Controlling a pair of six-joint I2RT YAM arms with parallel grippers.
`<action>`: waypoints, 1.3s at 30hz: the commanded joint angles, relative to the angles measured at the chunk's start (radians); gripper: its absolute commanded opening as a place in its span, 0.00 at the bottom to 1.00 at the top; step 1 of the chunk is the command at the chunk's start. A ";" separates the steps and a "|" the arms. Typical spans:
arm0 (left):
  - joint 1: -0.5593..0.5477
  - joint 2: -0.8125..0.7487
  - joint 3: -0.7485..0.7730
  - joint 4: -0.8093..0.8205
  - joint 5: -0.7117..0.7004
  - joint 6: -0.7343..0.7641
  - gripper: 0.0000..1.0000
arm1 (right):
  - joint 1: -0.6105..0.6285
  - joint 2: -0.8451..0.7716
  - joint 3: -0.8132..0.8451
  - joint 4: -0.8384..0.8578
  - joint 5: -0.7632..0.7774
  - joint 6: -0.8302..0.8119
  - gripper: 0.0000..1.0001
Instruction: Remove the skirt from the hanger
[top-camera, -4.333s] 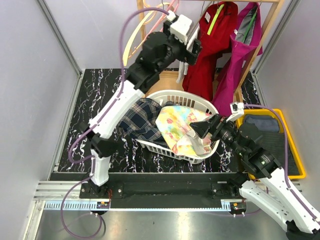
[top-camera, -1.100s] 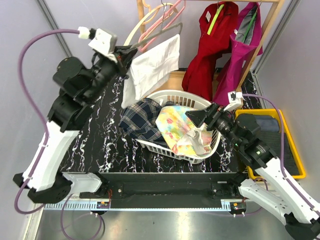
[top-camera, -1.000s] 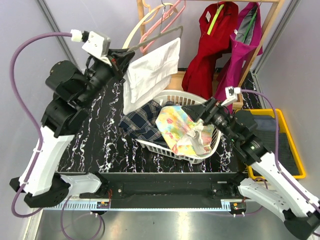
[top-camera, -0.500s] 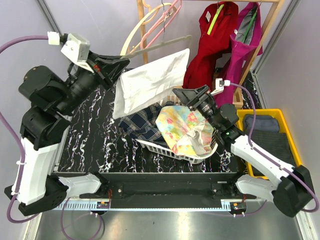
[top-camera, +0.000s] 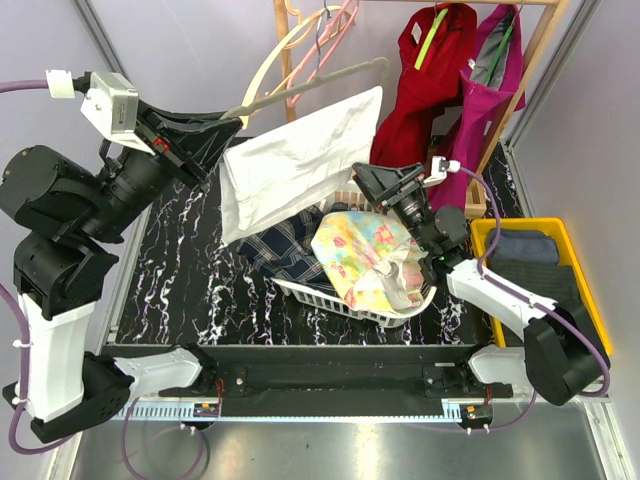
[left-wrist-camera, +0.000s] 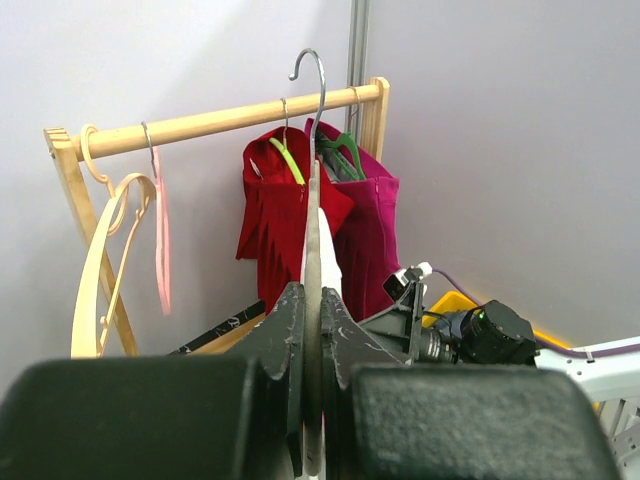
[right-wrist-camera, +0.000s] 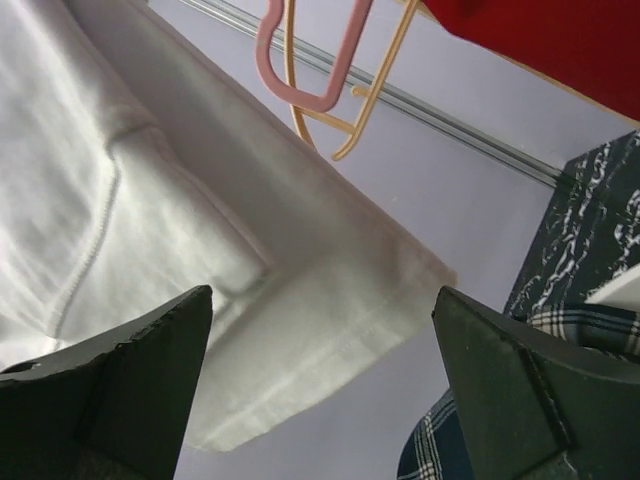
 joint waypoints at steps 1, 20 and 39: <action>-0.003 -0.021 -0.003 0.086 0.013 -0.011 0.00 | -0.016 -0.024 0.032 0.148 -0.036 0.055 0.99; -0.003 -0.044 -0.080 0.098 0.029 -0.040 0.00 | -0.032 0.041 0.078 0.188 -0.054 0.081 0.92; -0.003 -0.095 -0.278 0.153 -0.088 0.083 0.00 | -0.032 -0.149 0.253 -0.045 -0.272 0.052 0.00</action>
